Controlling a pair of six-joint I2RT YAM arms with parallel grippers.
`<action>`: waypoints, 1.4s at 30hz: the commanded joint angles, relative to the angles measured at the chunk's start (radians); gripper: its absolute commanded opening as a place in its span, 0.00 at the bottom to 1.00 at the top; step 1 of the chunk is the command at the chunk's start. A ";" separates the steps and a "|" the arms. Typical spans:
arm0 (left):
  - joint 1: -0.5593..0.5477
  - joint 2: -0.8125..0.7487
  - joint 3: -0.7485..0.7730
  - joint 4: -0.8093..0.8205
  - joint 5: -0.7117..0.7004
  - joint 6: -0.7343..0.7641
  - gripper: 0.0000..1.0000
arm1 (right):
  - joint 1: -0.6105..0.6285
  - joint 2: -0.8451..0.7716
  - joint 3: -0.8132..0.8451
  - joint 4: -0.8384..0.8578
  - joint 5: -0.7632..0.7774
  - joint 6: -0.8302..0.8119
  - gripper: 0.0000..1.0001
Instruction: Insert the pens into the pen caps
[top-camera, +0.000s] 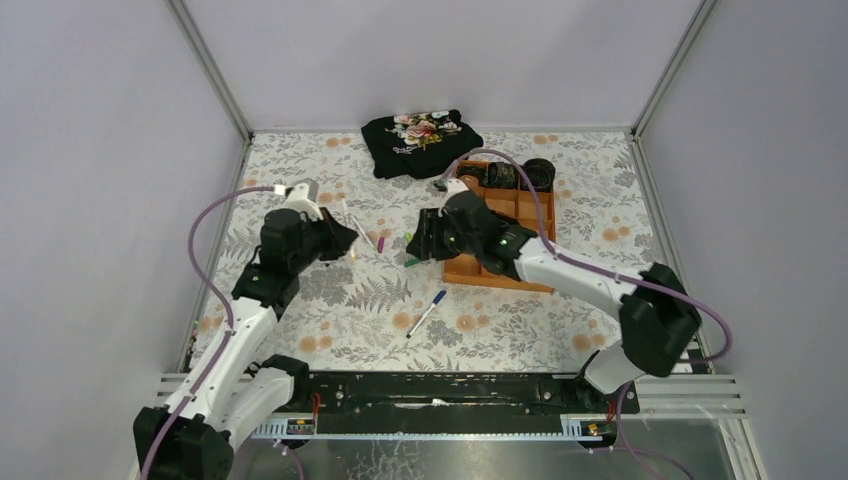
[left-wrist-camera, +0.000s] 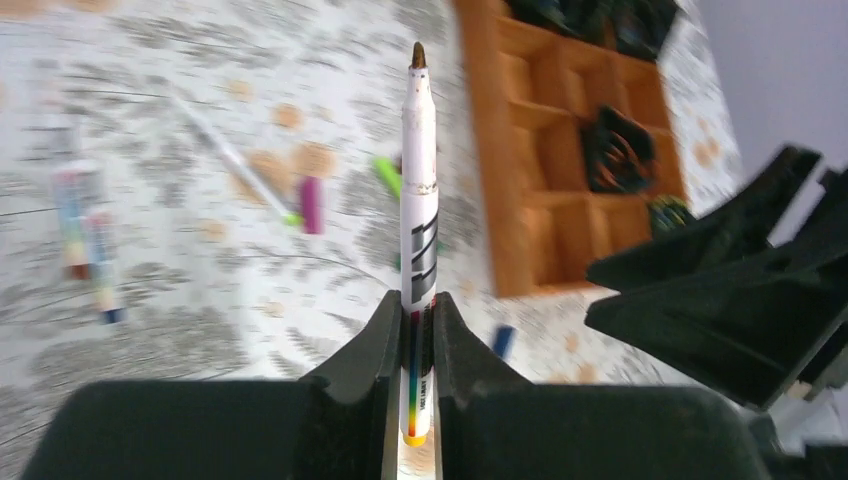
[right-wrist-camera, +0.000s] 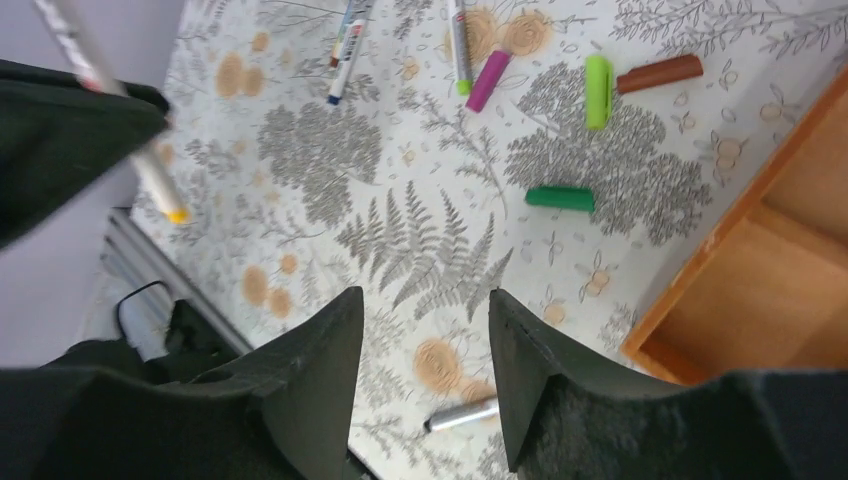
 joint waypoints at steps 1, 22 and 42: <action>0.108 0.006 0.067 -0.090 -0.129 0.117 0.00 | 0.006 0.156 0.161 -0.109 0.046 -0.089 0.54; 0.110 -0.053 0.048 -0.076 -0.167 0.109 0.00 | 0.031 0.801 0.829 -0.293 0.103 -0.026 0.43; 0.128 -0.056 0.046 -0.065 -0.145 0.104 0.00 | 0.077 0.998 1.035 -0.537 0.276 -0.159 0.34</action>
